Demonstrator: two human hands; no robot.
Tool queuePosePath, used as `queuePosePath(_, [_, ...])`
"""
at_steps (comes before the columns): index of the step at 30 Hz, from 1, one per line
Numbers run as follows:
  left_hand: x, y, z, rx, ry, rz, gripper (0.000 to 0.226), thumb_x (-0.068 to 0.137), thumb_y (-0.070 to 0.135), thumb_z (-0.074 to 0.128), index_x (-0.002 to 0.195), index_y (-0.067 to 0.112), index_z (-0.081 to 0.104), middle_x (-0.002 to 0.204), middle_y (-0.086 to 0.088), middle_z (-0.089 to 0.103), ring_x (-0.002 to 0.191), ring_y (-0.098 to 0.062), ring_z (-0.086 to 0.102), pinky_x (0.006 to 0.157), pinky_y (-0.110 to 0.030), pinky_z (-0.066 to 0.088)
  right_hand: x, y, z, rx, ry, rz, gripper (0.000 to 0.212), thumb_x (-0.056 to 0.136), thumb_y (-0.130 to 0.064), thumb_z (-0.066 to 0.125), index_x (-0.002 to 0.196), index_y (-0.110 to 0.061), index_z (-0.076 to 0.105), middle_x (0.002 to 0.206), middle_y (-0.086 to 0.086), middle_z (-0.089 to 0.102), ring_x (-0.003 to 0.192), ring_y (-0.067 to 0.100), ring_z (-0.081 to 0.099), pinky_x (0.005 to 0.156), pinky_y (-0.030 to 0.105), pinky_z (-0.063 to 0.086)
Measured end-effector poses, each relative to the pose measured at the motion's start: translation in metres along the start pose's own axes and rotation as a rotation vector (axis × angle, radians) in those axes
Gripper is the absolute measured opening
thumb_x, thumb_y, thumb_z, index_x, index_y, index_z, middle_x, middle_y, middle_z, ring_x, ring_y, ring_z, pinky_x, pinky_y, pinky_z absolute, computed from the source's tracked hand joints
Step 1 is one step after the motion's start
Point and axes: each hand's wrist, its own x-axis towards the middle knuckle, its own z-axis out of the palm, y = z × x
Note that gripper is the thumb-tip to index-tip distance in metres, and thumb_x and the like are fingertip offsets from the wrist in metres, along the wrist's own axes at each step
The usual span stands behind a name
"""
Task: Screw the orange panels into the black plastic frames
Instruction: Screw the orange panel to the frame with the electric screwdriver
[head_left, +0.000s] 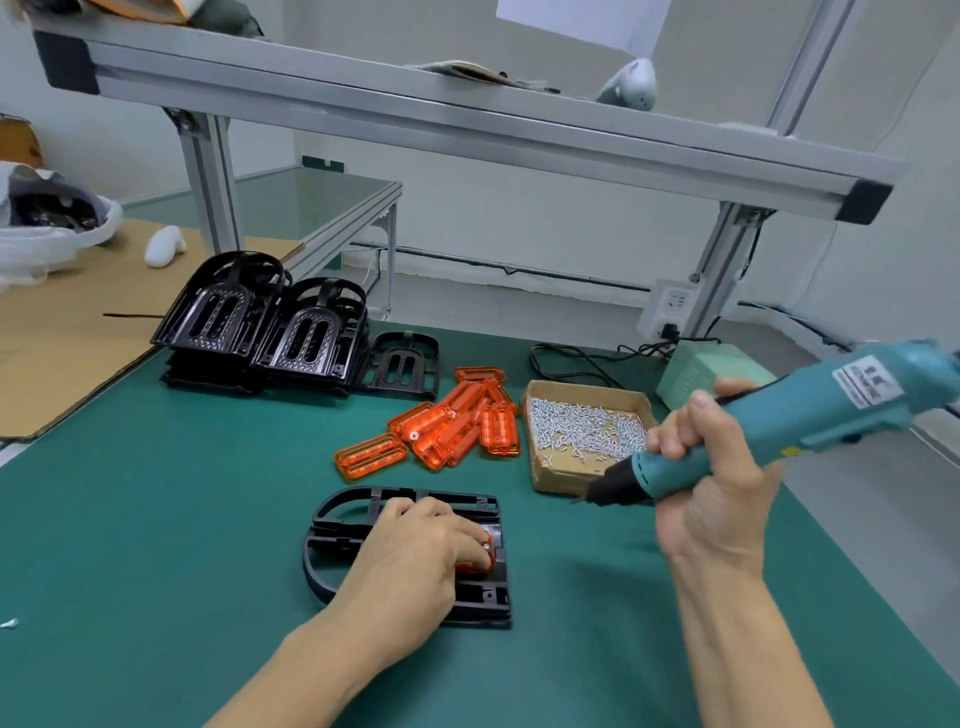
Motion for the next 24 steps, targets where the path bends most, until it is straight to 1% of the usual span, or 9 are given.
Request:
queuePosePath(2, [0.003,0.003,-0.004,0.016,0.019,0.001,0.040,0.092,0.011,0.043,0.109,0.038,0.068,0.123,0.032,0.055,0.116,0.004,0.038,0.097,-0.020,0.019,-0.003,0.000,-0.013,0.012,0.057,-0.008,0.019,0.080,-0.003,0.055,0.088,-0.020,0.052,0.053,-0.006,0.041,0.044,0.010,0.041,0.052,0.022,0.041])
queuePosePath(5, [0.017,0.010,-0.014,-0.011,0.105,0.003,0.031,0.089,0.014,0.049,0.099,0.034,0.071,0.111,0.025,0.063,0.107,0.000,0.048,0.093,-0.023,0.027,-0.006,0.002,-0.025,0.012,0.114,-0.010,0.019,0.079,-0.003,0.055,0.086,-0.021,0.054,0.052,-0.006,0.040,0.045,0.010,0.040,0.052,0.022,0.041])
queuePosePath(8, [0.046,0.019,-0.023,-0.136,0.189,-0.005,0.024,0.089,0.016,0.057,0.097,0.031,0.074,0.101,0.017,0.069,0.097,-0.006,0.055,0.092,-0.031,0.037,-0.009,0.005,-0.029,0.020,0.146,0.006,0.019,0.077,-0.004,0.056,0.085,-0.022,0.055,0.052,-0.005,0.040,0.045,0.010,0.040,0.052,0.021,0.040])
queuePosePath(11, [0.085,0.028,-0.024,-0.163,0.179,-0.023,0.017,0.089,0.022,0.061,0.096,0.029,0.075,0.098,0.014,0.071,0.089,-0.005,0.057,0.095,-0.034,0.039,-0.011,0.007,-0.030,0.028,0.150,0.029,0.020,0.077,-0.004,0.057,0.084,-0.022,0.057,0.052,-0.004,0.039,0.044,0.011,0.040,0.051,0.022,0.041])
queuePosePath(14, [0.123,0.034,-0.013,-0.095,0.142,-0.060,0.013,0.090,0.029,0.063,0.095,0.029,0.075,0.096,0.012,0.072,0.094,-0.009,0.059,0.101,-0.035,0.030,-0.012,0.008,-0.029,0.021,0.131,0.029,0.019,0.078,-0.003,0.057,0.084,-0.021,0.057,0.052,-0.003,0.039,0.044,0.012,0.040,0.050,0.023,0.041])
queuePosePath(18, [0.152,0.039,0.005,0.050,0.085,-0.109,0.012,0.089,0.032,0.064,0.093,0.029,0.075,0.094,0.009,0.070,0.098,-0.015,0.052,0.096,-0.037,0.029,-0.012,0.008,-0.031,0.006,0.131,0.029,0.020,0.077,-0.003,0.058,0.080,-0.023,0.060,0.052,-0.002,0.038,0.044,0.012,0.039,0.049,0.025,0.041])
queuePosePath(21, [0.162,0.042,0.013,0.180,0.053,-0.146,0.012,0.088,0.031,0.065,0.091,0.027,0.076,0.095,0.005,0.068,0.099,-0.019,0.049,0.090,-0.037,0.029,-0.013,0.007,-0.032,0.008,0.139,0.036,0.018,0.076,-0.003,0.058,0.084,-0.020,0.058,0.052,-0.002,0.039,0.044,0.013,0.039,0.049,0.025,0.041])
queuePosePath(24, [0.169,0.044,0.017,0.290,0.032,-0.168,0.014,0.087,0.033,0.065,0.092,0.024,0.073,0.098,0.000,0.066,0.099,-0.021,0.049,0.089,-0.038,0.028,-0.013,0.008,-0.032,0.006,0.144,0.038,0.018,0.076,-0.003,0.058,0.087,-0.017,0.057,0.052,-0.002,0.039,0.044,0.012,0.040,0.048,0.024,0.041])
